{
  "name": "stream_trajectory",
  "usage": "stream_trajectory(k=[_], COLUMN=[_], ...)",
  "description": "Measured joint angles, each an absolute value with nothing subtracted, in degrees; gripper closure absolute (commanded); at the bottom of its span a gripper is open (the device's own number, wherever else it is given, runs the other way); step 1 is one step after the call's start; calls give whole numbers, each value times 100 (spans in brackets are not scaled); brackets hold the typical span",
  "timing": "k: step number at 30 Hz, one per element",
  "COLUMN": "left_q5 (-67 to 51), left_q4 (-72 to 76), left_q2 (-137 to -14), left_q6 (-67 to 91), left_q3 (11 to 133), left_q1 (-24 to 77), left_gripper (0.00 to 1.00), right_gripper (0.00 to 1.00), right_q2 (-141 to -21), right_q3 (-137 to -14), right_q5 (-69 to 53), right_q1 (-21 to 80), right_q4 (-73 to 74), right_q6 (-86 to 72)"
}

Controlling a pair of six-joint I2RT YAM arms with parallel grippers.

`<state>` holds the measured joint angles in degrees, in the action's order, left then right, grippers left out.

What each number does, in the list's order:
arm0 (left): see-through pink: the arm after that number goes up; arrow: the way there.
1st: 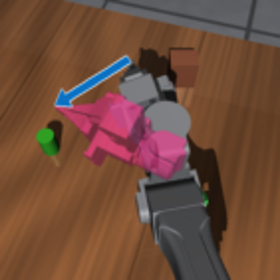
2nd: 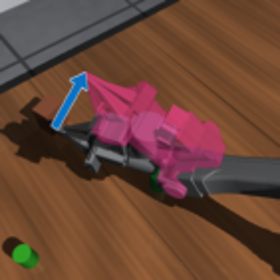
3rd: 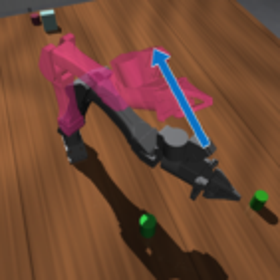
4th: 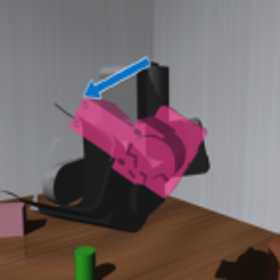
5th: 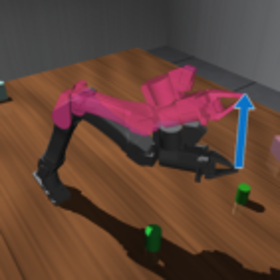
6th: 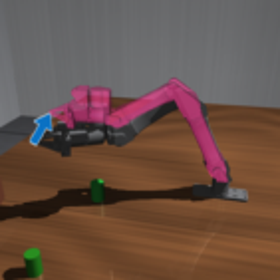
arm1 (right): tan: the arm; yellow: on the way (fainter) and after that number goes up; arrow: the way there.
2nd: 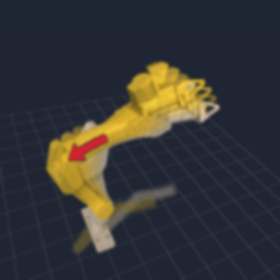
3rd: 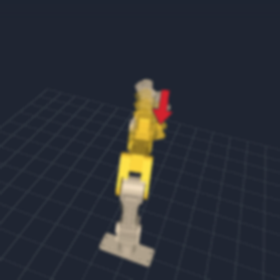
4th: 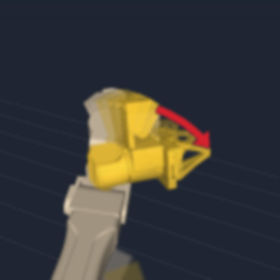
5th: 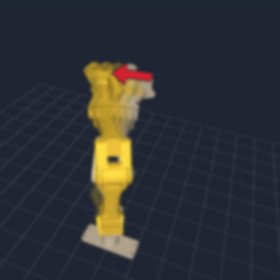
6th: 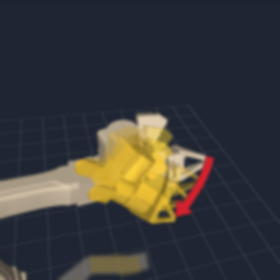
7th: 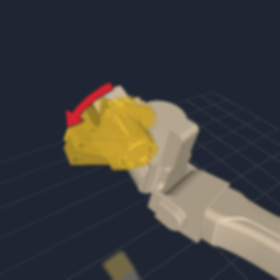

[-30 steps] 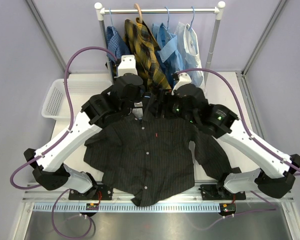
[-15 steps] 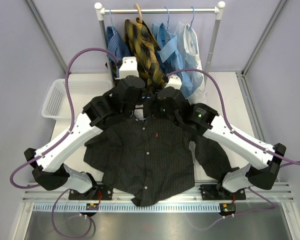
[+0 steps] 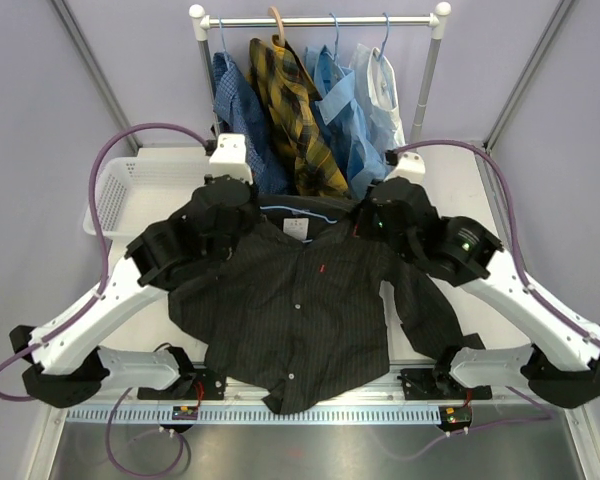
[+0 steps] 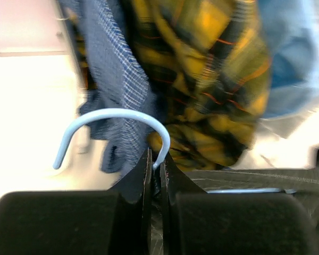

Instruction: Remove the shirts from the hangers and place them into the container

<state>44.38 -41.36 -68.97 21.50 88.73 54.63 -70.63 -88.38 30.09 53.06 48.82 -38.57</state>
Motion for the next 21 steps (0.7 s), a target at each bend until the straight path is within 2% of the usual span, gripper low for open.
stream_trajectory(k=[11, 21], left_q5=[3634, 3430], left_q4=[-3975, -3697], left_q2=[-6202, -5756], left_q6=[2045, 1769], left_q3=[8473, 8090], left_q1=[5540, 5398], left_gripper=[100, 100], right_gripper=[100, 100], right_q2=[-6399, -6097], right_q3=[-7795, -7902], right_q5=[1975, 923], right_q1=[4545, 3704], right_q4=[4646, 4777], right_q6=[-3710, -3096])
